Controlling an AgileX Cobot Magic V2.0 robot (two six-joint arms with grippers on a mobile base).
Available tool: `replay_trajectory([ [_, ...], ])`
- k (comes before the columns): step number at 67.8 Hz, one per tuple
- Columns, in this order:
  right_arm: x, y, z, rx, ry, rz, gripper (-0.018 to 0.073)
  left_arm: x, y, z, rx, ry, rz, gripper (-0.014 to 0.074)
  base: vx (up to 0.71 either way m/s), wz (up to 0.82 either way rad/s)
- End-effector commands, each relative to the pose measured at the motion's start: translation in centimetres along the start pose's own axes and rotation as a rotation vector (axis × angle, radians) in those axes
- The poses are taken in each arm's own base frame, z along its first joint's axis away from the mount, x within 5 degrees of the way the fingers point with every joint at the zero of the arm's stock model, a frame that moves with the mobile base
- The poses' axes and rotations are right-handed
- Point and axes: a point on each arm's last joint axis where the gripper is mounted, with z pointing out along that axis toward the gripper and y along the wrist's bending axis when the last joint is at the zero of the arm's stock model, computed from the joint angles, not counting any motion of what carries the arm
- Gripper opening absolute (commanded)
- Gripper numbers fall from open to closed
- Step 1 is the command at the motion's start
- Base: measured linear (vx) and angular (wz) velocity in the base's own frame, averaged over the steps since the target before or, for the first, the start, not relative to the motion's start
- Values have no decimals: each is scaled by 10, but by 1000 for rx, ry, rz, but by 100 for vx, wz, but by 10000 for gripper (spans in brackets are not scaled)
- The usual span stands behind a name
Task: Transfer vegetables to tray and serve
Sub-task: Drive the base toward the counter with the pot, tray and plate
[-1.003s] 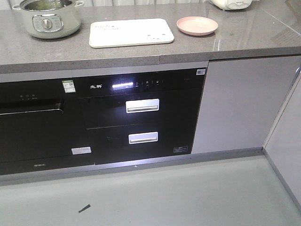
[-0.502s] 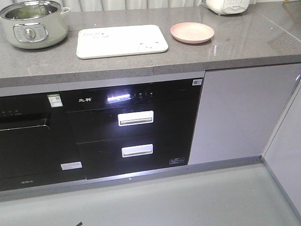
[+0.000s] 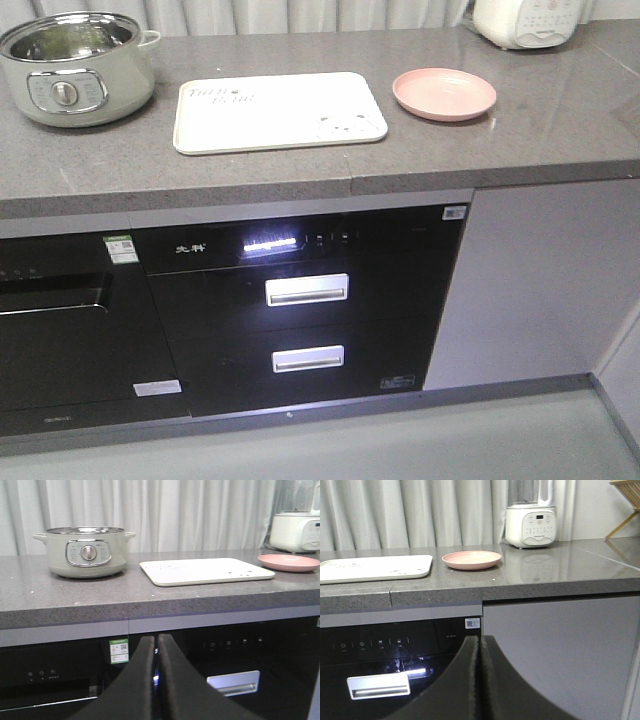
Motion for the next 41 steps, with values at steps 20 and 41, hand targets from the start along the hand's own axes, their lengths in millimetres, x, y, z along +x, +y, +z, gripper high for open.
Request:
replay_trajectory([
  [20, -2, 0, 0, -1, -70, -16, -6, 2, 0, 0, 2, -60, -11, -6, 22, 13],
  [41, -2, 0, 0, -1, -70, -16, -6, 2, 0, 0, 2, -60, -11, -6, 23, 8],
])
